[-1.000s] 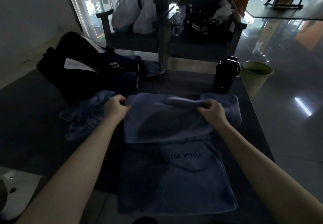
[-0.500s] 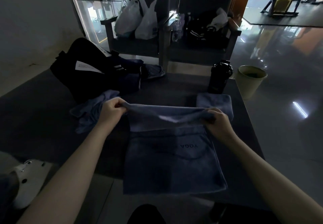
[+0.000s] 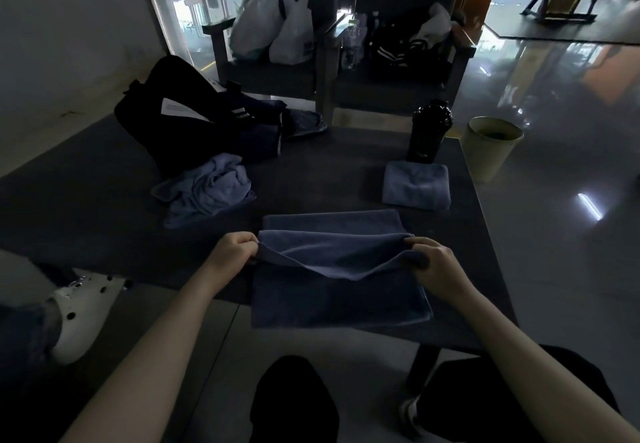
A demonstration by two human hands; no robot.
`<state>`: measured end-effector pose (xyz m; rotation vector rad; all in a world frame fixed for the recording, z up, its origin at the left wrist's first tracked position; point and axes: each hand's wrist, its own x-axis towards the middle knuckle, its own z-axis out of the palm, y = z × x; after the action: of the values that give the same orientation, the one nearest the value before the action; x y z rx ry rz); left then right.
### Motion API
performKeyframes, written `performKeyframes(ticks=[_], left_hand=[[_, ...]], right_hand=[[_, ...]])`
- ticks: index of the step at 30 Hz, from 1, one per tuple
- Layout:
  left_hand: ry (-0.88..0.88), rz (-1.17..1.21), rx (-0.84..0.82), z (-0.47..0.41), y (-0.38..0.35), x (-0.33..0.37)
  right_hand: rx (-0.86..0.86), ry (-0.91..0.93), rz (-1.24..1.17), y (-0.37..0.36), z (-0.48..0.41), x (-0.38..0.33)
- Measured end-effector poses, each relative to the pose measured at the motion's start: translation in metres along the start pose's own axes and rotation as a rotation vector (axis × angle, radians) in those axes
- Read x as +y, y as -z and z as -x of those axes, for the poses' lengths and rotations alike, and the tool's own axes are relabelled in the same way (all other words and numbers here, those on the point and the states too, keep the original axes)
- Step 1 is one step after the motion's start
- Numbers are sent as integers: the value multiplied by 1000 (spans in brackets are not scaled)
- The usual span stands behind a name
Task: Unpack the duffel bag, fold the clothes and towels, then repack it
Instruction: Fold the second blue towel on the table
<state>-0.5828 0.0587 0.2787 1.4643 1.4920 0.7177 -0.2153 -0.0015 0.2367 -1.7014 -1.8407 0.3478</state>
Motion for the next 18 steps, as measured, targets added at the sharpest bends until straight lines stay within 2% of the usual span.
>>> performKeyframes(ticks=[5, 7, 14, 18], left_hand=[[31, -173, -60, 21, -2, -12], [59, -161, -84, 29, -3, -16], [65, -46, 12, 47, -10, -23], [66, -146, 24, 49, -13, -28]], right_hand=[[30, 2, 57, 8, 26, 1], [20, 5, 64, 10, 36, 1], [13, -8, 32, 11, 57, -4], [-78, -97, 58, 11, 62, -4]])
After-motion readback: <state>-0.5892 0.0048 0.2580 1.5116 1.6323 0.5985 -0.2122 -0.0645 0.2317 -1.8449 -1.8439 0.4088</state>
